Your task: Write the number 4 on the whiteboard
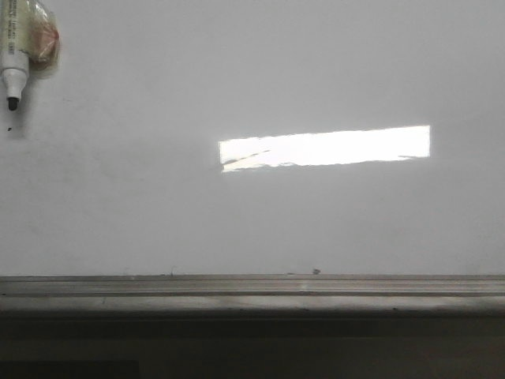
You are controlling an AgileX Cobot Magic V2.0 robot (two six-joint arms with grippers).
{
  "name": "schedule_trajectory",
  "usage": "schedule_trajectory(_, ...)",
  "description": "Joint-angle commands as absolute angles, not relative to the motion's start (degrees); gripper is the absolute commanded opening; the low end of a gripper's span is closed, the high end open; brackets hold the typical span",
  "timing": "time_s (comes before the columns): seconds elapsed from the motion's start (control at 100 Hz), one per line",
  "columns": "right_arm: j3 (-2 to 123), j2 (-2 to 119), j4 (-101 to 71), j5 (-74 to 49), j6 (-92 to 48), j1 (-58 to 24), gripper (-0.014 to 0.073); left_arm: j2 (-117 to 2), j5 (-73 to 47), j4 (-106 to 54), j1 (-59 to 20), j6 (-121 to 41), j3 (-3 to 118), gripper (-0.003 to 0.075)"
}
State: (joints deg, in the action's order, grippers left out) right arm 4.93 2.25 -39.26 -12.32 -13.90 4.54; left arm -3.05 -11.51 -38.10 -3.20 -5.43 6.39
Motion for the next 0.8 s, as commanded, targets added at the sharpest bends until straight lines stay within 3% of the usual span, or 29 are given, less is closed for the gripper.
schedule_trajectory(0.0,11.25,7.57,-35.28,-15.22,-14.14,4.78,-0.0064,-7.98,-16.56,-35.40,-3.21,-8.62,13.11,-0.0020)
schedule_trajectory(0.33,21.68,21.86,-32.83,-22.50,-16.11,3.59,-0.0034,-25.36,-24.02,-38.30,-4.79,-18.18,26.63,-0.0012)
schedule_trajectory(0.45,22.10,22.73,-32.96,-23.01,-16.11,2.35,0.0169,-29.55,-23.53,-45.27,-7.33,-24.85,28.14,0.0106)
schedule_trajectory(0.57,22.10,22.73,-33.17,-23.29,-16.11,1.78,0.0396,-33.34,-22.26,-54.01,-9.70,-31.70,29.15,0.0345)
schedule_trajectory(0.65,22.10,22.73,-33.17,-23.29,-16.11,1.78,0.0416,-35.92,-22.01,-60.25,-11.03,-37.23,29.57,0.0428)
schedule_trajectory(0.79,22.10,22.73,-33.17,-23.29,-16.11,1.78,0.0416,-40.93,-22.01,-71.41,-14.04,-49.15,30.57,0.0399)
